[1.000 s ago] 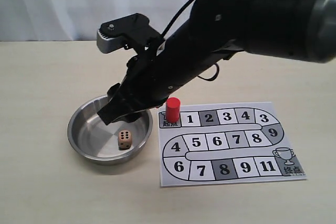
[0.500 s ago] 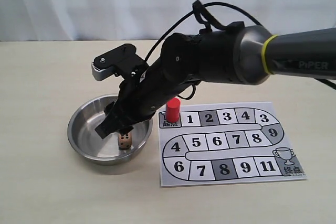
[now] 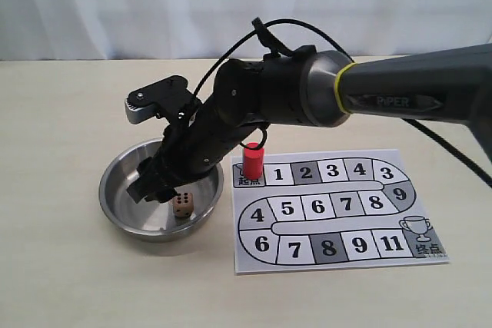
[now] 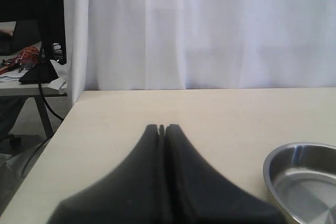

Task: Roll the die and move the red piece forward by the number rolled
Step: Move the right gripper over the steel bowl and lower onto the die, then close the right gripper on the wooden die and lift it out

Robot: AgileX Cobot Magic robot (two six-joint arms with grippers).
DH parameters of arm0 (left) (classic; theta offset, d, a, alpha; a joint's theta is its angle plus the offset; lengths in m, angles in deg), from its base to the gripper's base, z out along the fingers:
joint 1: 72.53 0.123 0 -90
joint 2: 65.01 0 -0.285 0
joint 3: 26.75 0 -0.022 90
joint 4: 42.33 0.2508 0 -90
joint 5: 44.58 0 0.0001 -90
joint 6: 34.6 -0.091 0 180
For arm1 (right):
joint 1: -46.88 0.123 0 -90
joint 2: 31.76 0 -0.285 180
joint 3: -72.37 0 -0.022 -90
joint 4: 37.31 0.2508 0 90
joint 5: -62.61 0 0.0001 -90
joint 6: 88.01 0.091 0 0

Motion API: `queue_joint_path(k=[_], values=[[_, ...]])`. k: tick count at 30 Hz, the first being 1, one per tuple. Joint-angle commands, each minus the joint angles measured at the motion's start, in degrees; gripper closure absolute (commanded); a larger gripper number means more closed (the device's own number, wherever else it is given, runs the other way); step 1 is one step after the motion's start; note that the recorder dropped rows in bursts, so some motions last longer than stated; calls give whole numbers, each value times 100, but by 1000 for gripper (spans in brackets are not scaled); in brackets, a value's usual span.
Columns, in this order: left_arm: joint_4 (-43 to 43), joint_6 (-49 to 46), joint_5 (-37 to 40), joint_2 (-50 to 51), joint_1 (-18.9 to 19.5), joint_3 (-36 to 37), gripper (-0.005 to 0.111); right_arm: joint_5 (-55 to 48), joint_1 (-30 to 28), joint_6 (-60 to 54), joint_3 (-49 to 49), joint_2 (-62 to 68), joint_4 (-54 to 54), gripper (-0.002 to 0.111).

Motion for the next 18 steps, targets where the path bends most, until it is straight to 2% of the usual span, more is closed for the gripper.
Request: queue_joint_path(k=[1,8,18], values=[[3,2,-74,-6,-1,-30,107,-136,9,173,155,208,-263,44],[3,2,-74,-6,-1,-30,107,-59,9,559,155,347,-917,44],[3,2,-74,-6,-1,-30,107,65,9,756,155,431,-834,44]])
